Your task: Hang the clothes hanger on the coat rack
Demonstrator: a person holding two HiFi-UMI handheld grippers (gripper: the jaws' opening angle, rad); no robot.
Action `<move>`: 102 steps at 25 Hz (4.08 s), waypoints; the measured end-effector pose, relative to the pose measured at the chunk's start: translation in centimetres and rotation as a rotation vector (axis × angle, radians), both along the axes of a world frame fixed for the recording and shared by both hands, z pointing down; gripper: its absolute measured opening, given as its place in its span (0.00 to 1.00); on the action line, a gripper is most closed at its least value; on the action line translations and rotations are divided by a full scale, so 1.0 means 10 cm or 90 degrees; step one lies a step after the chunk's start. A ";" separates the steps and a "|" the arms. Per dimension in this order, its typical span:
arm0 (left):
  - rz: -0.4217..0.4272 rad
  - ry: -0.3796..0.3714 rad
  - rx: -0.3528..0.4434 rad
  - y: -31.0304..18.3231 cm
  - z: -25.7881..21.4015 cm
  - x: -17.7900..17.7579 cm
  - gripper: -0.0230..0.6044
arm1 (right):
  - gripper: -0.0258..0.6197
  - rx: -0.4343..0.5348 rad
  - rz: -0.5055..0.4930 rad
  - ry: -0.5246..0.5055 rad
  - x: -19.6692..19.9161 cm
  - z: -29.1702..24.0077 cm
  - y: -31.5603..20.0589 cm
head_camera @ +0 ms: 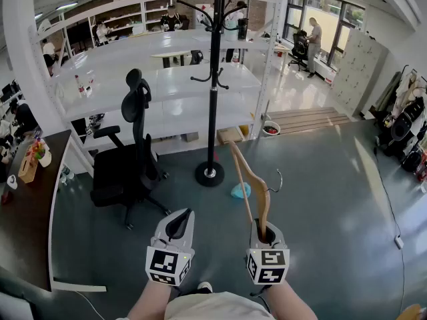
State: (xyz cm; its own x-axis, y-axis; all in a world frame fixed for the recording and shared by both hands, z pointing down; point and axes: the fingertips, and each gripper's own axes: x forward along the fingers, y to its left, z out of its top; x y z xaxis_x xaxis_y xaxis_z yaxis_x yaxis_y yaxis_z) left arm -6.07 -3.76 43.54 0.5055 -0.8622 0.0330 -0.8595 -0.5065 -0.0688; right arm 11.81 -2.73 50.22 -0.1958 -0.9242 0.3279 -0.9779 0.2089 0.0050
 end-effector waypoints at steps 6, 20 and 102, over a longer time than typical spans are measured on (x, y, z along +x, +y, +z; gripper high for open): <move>-0.001 0.001 -0.005 0.05 0.02 -0.01 0.04 | 0.08 -0.004 0.001 0.000 0.00 0.02 0.05; -0.007 0.005 -0.008 0.04 0.03 -0.12 0.04 | 0.08 -0.009 0.011 -0.011 -0.03 0.01 0.02; -0.006 -0.012 -0.005 -5.73 0.07 -0.52 0.04 | 0.08 0.064 0.053 0.059 0.27 -1.32 -6.80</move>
State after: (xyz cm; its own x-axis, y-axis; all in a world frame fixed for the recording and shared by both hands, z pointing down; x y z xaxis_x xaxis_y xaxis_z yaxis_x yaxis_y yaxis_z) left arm -11.26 -61.11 44.23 0.4972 -0.8662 0.0492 -0.8625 -0.4996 -0.0803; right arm 14.47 -70.73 37.03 -0.0905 -0.9649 0.2466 -0.9862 0.1214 0.1127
